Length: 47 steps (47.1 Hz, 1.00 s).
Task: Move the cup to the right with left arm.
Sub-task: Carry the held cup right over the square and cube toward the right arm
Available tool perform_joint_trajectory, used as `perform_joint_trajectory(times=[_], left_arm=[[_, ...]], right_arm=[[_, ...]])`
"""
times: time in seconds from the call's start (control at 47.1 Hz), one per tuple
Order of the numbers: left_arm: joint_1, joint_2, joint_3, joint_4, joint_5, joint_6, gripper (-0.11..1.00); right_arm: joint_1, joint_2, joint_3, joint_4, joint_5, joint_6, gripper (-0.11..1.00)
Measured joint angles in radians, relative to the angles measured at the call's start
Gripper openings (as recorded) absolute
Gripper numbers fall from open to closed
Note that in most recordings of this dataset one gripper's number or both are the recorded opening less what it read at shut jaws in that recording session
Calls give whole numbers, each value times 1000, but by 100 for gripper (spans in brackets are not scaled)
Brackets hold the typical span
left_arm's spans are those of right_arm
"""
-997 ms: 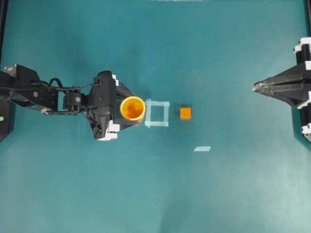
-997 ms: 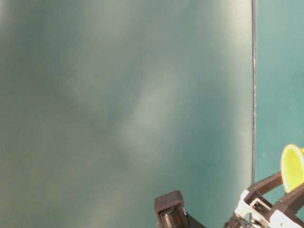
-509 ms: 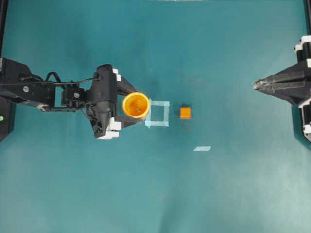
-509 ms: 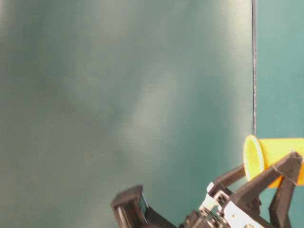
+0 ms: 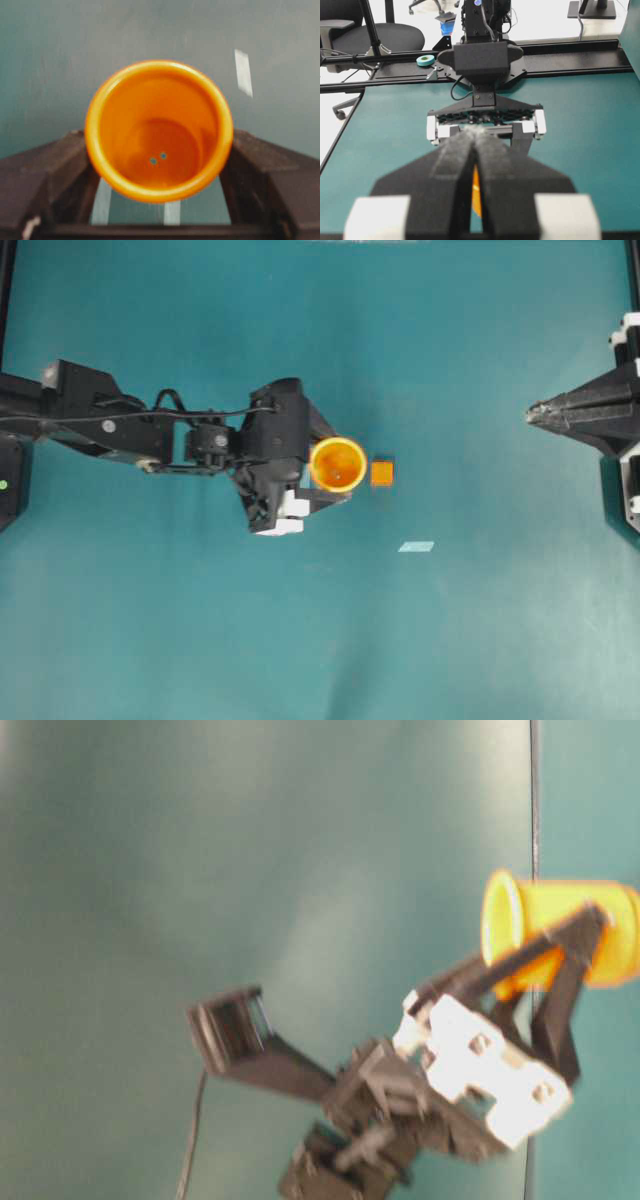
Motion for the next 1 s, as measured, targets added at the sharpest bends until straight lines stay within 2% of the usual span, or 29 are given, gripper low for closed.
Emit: perform_joint_trajectory(times=[0.361, 0.658, 0.997], left_arm=[[0, 114, -202, 2, 67, 9, 64], [0, 233, -396, 5, 114, 60, 64], [0, 370, -607, 5, 143, 60, 64]], right_arm=[[0, -29, -9, 0, 46, 0, -1], [0, -43, -11, 2, 66, -2, -1], [0, -49, -12, 2, 69, -2, -1]])
